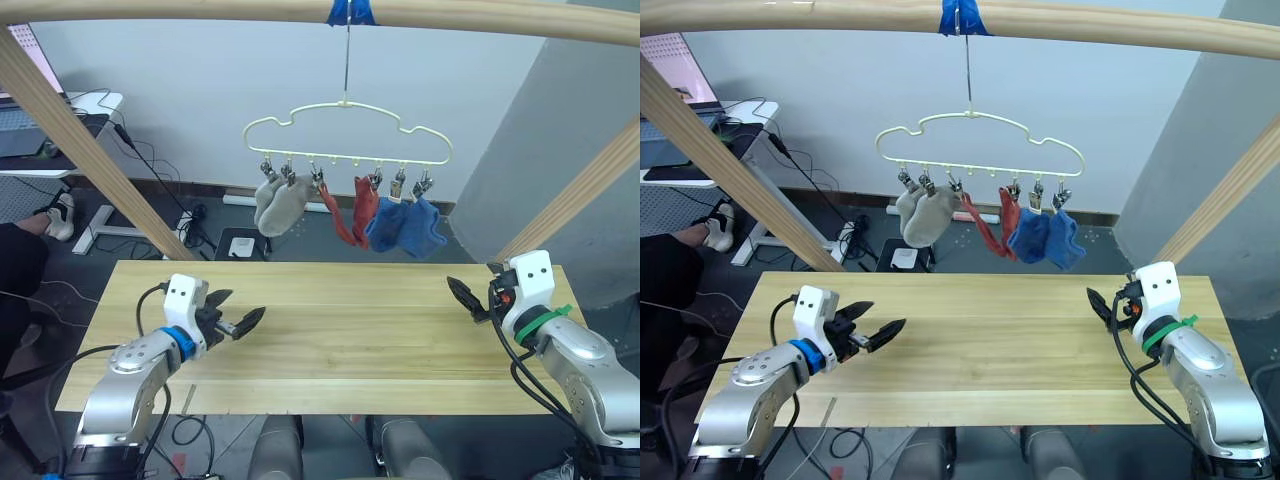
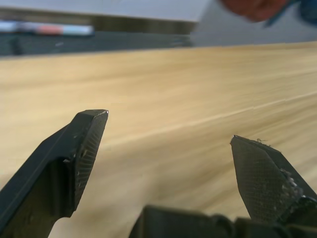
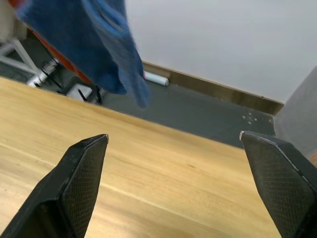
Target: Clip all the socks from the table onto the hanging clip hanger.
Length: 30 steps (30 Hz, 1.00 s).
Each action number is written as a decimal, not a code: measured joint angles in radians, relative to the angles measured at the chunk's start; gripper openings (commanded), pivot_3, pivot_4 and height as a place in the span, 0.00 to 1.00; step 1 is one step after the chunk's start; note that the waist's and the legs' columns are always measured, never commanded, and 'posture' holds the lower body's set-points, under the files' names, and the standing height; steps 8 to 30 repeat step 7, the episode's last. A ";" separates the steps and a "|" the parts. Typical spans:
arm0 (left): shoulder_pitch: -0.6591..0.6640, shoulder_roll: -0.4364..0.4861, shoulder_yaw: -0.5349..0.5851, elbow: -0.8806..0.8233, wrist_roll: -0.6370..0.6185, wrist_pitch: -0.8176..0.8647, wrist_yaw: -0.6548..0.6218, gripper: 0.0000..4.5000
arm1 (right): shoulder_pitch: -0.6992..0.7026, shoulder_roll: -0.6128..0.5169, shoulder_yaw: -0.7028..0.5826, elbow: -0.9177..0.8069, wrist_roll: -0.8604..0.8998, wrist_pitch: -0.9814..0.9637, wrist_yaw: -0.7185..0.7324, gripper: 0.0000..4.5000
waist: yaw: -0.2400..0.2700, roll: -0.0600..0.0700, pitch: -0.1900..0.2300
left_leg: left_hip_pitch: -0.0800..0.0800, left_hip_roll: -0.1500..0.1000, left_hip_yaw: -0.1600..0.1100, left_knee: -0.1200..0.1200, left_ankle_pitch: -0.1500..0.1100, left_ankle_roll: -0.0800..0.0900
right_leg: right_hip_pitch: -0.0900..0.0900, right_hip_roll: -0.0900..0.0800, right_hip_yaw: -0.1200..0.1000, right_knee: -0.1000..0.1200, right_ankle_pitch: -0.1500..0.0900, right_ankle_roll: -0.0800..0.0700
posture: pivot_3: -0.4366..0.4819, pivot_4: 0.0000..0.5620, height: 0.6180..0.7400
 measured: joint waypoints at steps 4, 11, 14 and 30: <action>0.026 -0.001 0.004 0.001 0.019 -0.034 0.021 1.00 | 0.007 0.017 0.000 0.015 -0.005 -0.015 -0.005 1.00 | 0.009 0.000 0.000 | 0.000 0.000 0.000 0.000 0.000 0.000 | 0.000 0.000 0.000 0.000 0.000 0.000 | 0.50 0.41 1.00; 0.021 -0.002 0.026 0.001 0.006 -0.034 0.021 1.00 | 0.007 0.021 0.000 0.017 -0.009 -0.019 -0.007 1.00 | 0.016 0.000 0.000 | 0.000 0.000 0.000 0.000 0.000 0.000 | 0.000 0.000 0.000 0.000 0.000 0.000 | 0.51 0.41 1.00; 0.021 -0.002 0.026 0.001 0.006 -0.034 0.021 1.00 | 0.007 0.021 0.000 0.017 -0.009 -0.019 -0.007 1.00 | 0.016 0.000 0.000 | 0.000 0.000 0.000 0.000 0.000 0.000 | 0.000 0.000 0.000 0.000 0.000 0.000 | 0.51 0.41 1.00; 0.021 -0.002 0.026 0.001 0.006 -0.034 0.021 1.00 | 0.007 0.021 0.000 0.017 -0.009 -0.019 -0.007 1.00 | 0.016 0.000 0.000 | 0.000 0.000 0.000 0.000 0.000 0.000 | 0.000 0.000 0.000 0.000 0.000 0.000 | 0.51 0.41 1.00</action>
